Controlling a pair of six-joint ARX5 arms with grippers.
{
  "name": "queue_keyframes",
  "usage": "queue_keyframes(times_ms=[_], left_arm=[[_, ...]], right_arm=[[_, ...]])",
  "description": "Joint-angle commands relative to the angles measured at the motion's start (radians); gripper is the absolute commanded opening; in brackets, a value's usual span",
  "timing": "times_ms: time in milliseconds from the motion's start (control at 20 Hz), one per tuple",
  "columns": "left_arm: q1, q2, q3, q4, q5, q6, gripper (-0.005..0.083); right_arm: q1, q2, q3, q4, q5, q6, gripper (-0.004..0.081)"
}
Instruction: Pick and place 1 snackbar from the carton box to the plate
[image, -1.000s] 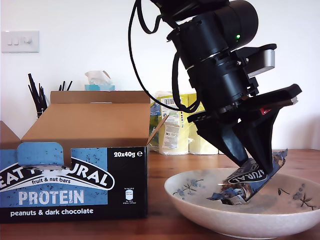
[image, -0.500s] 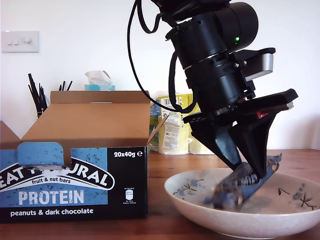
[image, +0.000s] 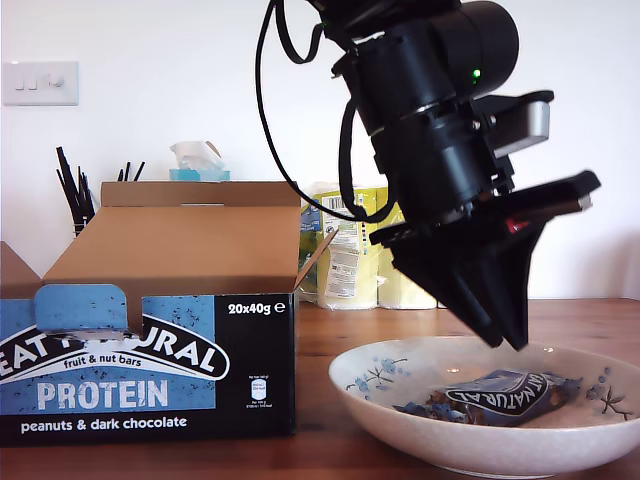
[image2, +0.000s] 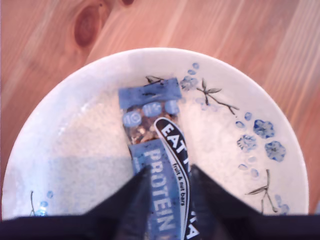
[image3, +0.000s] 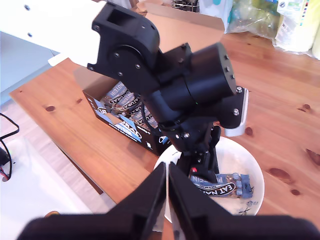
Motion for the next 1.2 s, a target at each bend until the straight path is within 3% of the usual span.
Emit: queue_keyframes(times_ms=[0,250,550,800,1000,1150], left_arm=[[0.0,-0.1,0.013,0.047,0.01,0.004,-0.0024],[0.053,-0.25,0.013,0.164,0.009,0.006,-0.0024],[0.237,-0.353,-0.032,0.149,0.027,0.027,-0.0024],[0.4,-0.492,-0.238,0.256,0.056,0.038,-0.0024],[0.529,-0.655,-0.451,0.374,0.078,0.036,-0.0024],[0.61,-0.768,-0.543,0.392,0.078,0.036,-0.0024]], right_arm=[[0.001,-0.008,-0.003,0.006,0.019,-0.003,-0.0013],[0.001,0.01,-0.004,0.058,0.081,-0.008,-0.0013],[0.0,0.138,-0.006,0.167,0.131,-0.049,-0.0013],[-0.013,0.26,-0.006,0.341,0.182,-0.057,-0.0013],[-0.106,0.342,-0.021,0.467,0.211,-0.106,-0.0013],[-0.245,0.365,-0.053,0.555,0.117,-0.142,-0.0013]])
